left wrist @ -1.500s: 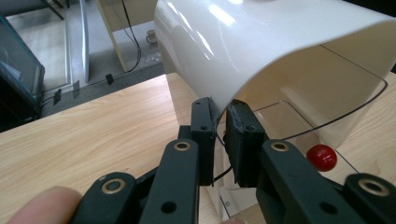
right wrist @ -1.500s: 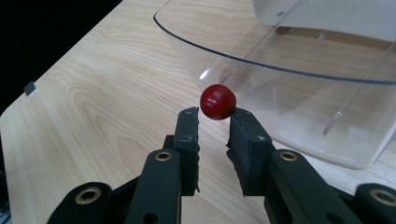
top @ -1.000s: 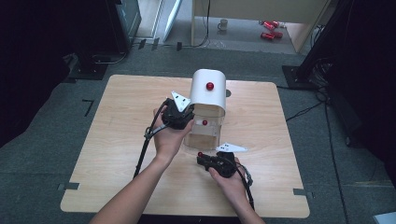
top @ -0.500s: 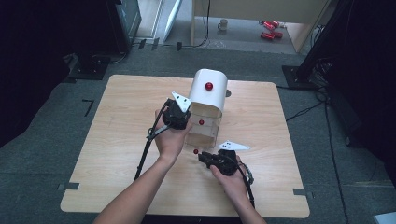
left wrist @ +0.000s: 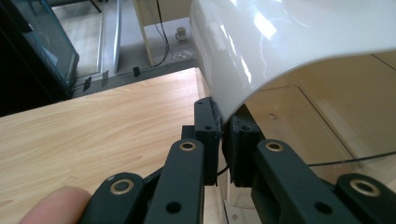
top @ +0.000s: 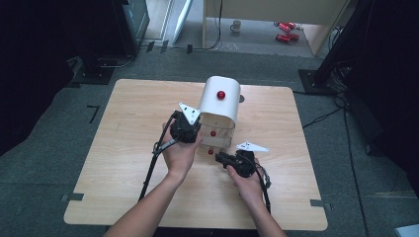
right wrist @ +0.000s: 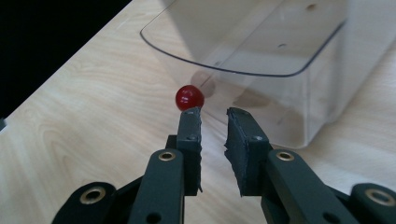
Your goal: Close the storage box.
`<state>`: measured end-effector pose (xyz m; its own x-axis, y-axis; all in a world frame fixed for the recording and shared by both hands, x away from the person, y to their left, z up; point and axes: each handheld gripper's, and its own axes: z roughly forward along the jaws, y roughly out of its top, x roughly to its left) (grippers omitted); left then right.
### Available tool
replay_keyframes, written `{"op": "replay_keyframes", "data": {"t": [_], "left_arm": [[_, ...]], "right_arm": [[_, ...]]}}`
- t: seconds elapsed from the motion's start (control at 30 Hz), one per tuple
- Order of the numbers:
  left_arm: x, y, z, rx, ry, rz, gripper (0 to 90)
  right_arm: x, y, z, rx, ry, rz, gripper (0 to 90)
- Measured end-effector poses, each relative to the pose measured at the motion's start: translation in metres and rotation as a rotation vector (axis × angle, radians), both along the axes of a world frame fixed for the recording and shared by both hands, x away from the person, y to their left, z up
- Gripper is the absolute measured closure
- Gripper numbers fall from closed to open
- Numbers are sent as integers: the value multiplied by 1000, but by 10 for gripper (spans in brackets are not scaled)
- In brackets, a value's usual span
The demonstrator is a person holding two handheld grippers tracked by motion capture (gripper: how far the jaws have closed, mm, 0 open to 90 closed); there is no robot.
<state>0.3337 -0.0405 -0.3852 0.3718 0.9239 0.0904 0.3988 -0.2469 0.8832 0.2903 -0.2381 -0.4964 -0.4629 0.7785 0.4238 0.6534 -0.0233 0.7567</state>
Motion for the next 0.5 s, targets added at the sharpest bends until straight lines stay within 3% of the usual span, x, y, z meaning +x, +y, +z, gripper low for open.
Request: {"op": "replay_keyframes", "data": {"t": [0.03, 0.47, 0.5], "left_arm": [[-3, -1, 0, -23, 10, 15, 853], [-11, -3, -1, -62, 17, 20, 842], [-11, 0, -3, -97, 14, 15, 835]], "right_arm": [[3, -4, 1, -2, -8, -14, 761], [11, -20, 4, 11, -10, -78, 744], [10, -22, 5, 4, -20, -79, 721]]}}
